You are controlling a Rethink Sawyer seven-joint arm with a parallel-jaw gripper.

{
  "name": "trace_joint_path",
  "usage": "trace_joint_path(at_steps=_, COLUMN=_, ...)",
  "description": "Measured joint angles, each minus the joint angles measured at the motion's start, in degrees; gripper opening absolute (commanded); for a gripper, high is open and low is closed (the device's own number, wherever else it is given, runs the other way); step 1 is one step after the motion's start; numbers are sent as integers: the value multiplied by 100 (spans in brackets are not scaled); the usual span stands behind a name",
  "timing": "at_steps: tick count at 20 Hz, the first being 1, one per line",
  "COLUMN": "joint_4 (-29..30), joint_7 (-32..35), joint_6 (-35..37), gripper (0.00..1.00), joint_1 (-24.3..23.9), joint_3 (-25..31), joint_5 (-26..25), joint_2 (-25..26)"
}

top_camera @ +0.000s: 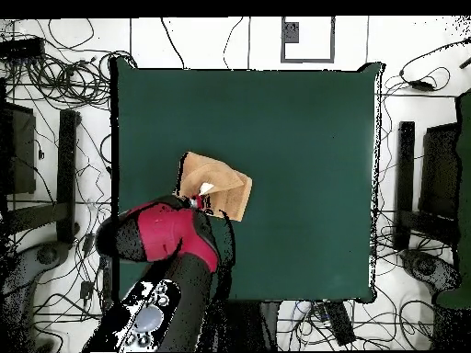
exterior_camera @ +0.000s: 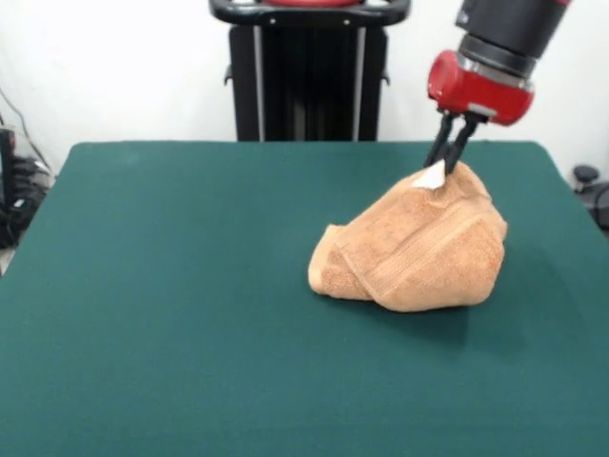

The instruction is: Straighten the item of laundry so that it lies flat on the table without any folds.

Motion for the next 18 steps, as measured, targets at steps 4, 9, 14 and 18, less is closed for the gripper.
trace_joint_path(at_steps=4, joint_4=-205, joint_7=411, joint_6=0, gripper=0, joint_1=358, joint_3=-225, joint_5=252, joint_2=402)
trace_joint_path(at_steps=9, joint_4=-276, joint_7=713, joint_6=-1, gripper=0, joint_1=385, joint_3=-265, joint_5=462, joint_2=580)
trace_joint_path(at_steps=14, joint_4=-338, joint_7=856, joint_6=-1, gripper=0, joint_1=388, joint_3=-381, joint_5=558, joint_2=687)
trace_joint_path(at_steps=18, joint_4=-440, joint_7=863, joint_6=0, gripper=0, joint_1=420, joint_3=-511, joint_5=647, joint_2=821)
